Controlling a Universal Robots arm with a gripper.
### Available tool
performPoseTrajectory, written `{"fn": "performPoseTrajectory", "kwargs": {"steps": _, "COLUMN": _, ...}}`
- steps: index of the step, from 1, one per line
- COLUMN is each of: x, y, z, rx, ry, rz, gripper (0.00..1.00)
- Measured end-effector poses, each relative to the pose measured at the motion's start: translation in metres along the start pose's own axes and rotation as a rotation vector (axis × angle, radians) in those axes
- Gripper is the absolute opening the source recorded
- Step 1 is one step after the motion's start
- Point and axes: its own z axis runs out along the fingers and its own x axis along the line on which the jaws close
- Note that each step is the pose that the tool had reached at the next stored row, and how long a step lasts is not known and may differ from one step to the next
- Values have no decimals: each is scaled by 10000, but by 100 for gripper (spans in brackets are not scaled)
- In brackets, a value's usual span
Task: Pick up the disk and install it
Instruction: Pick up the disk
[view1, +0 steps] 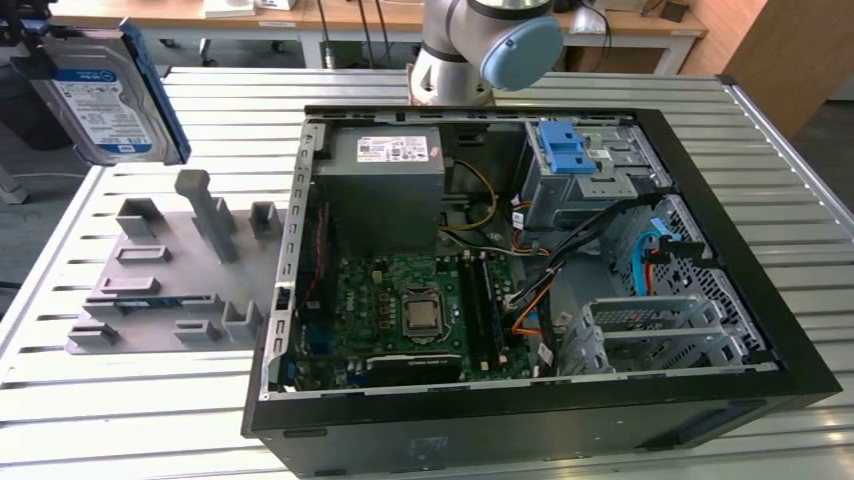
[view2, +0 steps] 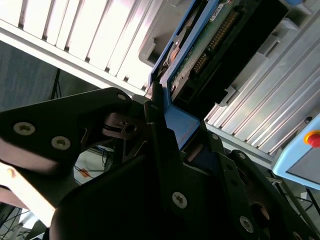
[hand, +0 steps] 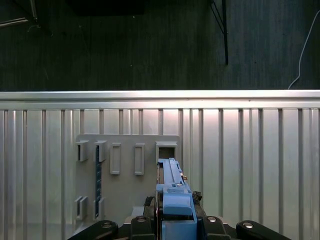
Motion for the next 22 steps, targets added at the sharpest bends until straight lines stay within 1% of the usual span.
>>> {"fn": "performPoseTrajectory", "kwargs": {"steps": 10, "x": 1, "y": 0, "z": -68, "rx": -1, "ry": 0, "rz": 0, "gripper": 37}}
{"fn": "performPoseTrajectory", "kwargs": {"steps": 14, "x": 1, "y": 0, "z": -84, "rx": 0, "ry": 0, "rz": 0, "gripper": 37}}
{"fn": "performPoseTrajectory", "kwargs": {"steps": 15, "x": 1, "y": 0, "z": -101, "rx": 0, "ry": 0, "rz": 0, "gripper": 37}}
{"fn": "performPoseTrajectory", "kwargs": {"steps": 22, "x": 2, "y": -1, "z": -143, "rx": -1, "ry": 0, "rz": 0, "gripper": 37}}
